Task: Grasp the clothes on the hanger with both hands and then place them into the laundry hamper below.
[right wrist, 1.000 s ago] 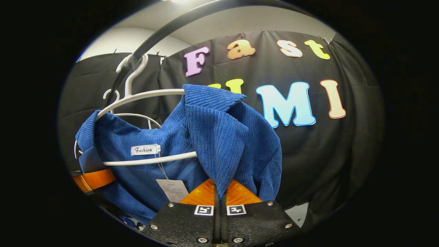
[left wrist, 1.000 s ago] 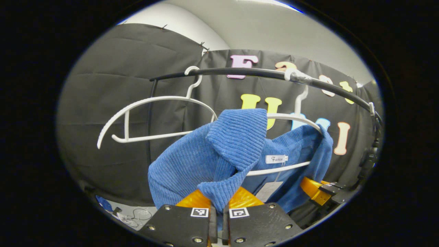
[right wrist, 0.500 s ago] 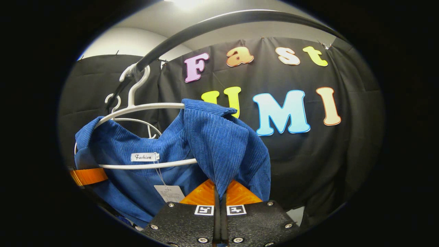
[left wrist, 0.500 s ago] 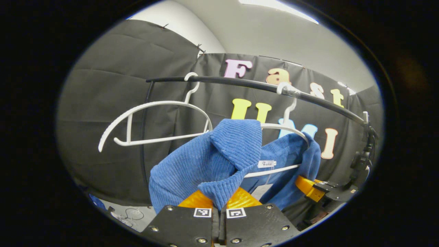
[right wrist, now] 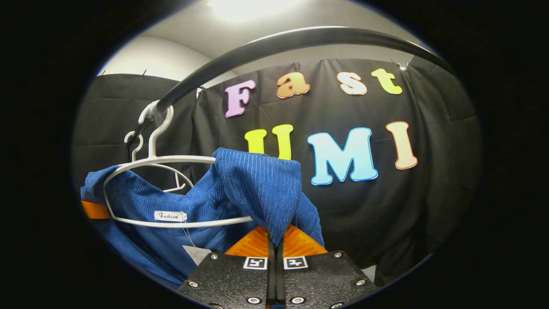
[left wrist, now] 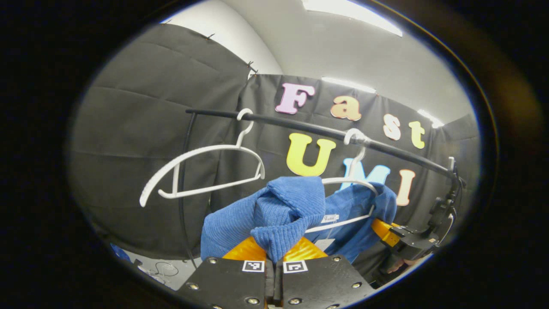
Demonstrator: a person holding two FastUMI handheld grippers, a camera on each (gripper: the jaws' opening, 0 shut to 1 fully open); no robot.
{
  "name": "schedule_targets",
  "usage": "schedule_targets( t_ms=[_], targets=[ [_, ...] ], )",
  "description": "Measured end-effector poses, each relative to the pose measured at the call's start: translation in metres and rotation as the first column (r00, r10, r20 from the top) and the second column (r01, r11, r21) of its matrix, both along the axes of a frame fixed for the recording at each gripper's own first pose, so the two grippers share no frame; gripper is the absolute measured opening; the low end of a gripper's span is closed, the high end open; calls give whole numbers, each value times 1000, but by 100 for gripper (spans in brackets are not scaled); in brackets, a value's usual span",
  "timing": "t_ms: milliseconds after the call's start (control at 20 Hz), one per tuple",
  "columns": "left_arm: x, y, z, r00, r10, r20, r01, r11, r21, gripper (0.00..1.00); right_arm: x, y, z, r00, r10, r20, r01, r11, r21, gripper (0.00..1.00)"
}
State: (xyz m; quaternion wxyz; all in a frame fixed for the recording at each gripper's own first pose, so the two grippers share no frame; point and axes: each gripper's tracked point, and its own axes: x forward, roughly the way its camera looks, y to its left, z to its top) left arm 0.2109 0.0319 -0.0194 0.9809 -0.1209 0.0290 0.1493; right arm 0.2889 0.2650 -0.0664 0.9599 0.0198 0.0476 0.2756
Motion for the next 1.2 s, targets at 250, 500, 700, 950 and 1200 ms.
schedule_targets(
  t_ms=[250, 500, 700, 950, 1200],
  targets=[
    [-17, 24, 19, 1000, 11, 5, -11, 999, 38, 0, 15, -19, 14, 997, -59, 40, 58, 998, 29, 0],
    [-29, 58, 29, 999, 42, 10, -42, 996, 73, 0, 35, -32, 20, 993, -106, 59, 103, 993, 51, 0],
    [-21, 76, 40, 999, 42, 13, -43, 993, 106, 0, 48, -41, 29, 983, -144, 115, 135, 988, 77, 0],
    [-18, 107, 42, 999, 39, 12, -41, 988, 148, 0, 59, -47, 36, 972, -177, 157, 164, 982, 88, 0],
    [-5, 130, 47, 1000, 7, 17, -10, 981, 195, 0, 73, -50, 43, 953, -207, 222, 195, 978, 76, 0]
  ],
)
